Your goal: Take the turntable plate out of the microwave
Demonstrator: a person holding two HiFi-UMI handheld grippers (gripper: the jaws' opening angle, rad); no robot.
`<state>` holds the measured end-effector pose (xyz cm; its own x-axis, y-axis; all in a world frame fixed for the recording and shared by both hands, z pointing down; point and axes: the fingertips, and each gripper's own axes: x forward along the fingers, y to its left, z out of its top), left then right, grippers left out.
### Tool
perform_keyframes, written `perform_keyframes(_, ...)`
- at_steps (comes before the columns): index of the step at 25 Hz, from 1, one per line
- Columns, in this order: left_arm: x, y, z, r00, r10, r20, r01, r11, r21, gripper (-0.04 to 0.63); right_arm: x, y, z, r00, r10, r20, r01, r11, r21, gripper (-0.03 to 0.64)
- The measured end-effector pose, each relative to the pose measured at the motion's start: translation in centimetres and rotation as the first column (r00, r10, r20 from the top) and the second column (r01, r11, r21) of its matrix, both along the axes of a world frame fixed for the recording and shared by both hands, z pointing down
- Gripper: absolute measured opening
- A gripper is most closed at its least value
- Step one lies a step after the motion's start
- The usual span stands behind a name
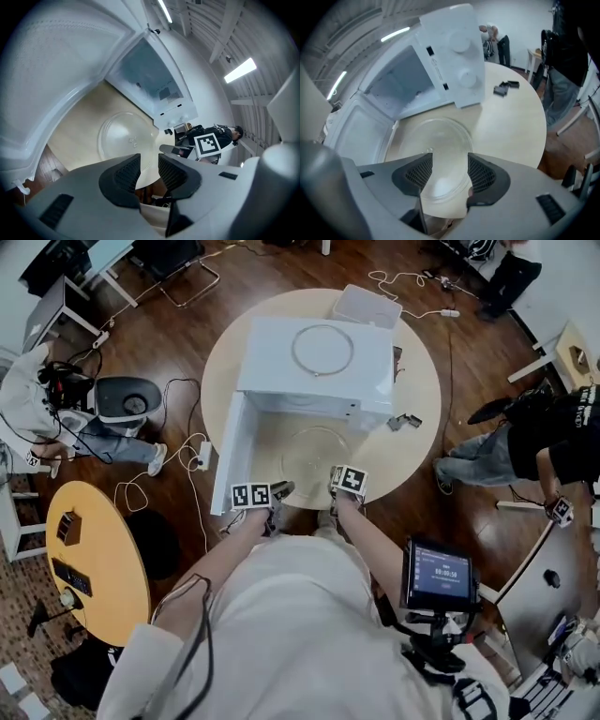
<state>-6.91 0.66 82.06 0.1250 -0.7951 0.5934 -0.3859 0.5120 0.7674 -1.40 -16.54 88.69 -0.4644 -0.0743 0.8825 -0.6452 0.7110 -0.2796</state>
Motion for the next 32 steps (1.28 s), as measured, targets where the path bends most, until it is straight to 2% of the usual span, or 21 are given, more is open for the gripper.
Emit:
perform_keyframes(4,-1.2,-2.0,-3.2,0.994,-0.016,0.11,0.008,0.998,0.07,0.109,-0.6,-1.7,-4.5,0.982,-0.053,0.181,0.046,0.998,0.043,0.218)
perform_keyframes(7,-1.7,-2.5,-5.9,0.978,-0.031,0.206,0.008,0.994,0.111,0.109,-0.1,-2.7,-8.6,0.948,-0.09,0.306,0.063,0.993,0.096,0.218)
perform_keyframes(9,-1.7,-2.9,-8.0,0.966,-0.052,0.254,0.015,0.989,0.146,0.109,0.3,-3.6,-11.0,0.92,-0.158,0.36,0.102,0.98,0.168,0.218)
perform_keyframes(12,-1.1,-3.3,-10.3,0.947,-0.08,0.312,0.025,0.984,0.176,0.109,1.4,-5.0,-14.1,0.88,-0.269,0.392,0.162,0.945,0.285,0.218)
perform_keyframes(16,-1.0,-1.5,-12.6,0.909,-0.133,0.396,0.076,0.985,0.157,0.109,1.3,-5.4,-16.8,0.828,-0.354,0.435,0.206,0.913,0.353,0.218)
perform_keyframes(19,-0.1,-1.7,-13.8,0.882,-0.144,0.448,0.083,0.985,0.153,0.109,2.1,-6.9,-17.8,0.812,-0.377,0.445,0.197,0.895,0.399,0.218)
perform_keyframes(22,0.9,-2.3,-15.4,0.846,-0.13,0.517,0.053,0.986,0.16,0.107,2.5,-7.5,-18.3,0.795,-0.396,0.459,0.183,0.878,0.442,0.218)
perform_keyframes(27,0.7,-0.5,-19.8,0.775,-0.157,0.612,0.022,0.975,0.223,0.107,0.9,-3.7,-21.7,0.737,-0.454,0.5,0.198,0.853,0.483,0.218)
perform_keyframes(32,-0.7,2.7,-24.3,0.722,-0.202,0.662,-0.006,0.955,0.297,0.107,-1.1,-0.5,-25.8,0.709,-0.452,0.541,0.158,0.85,0.504,0.218)
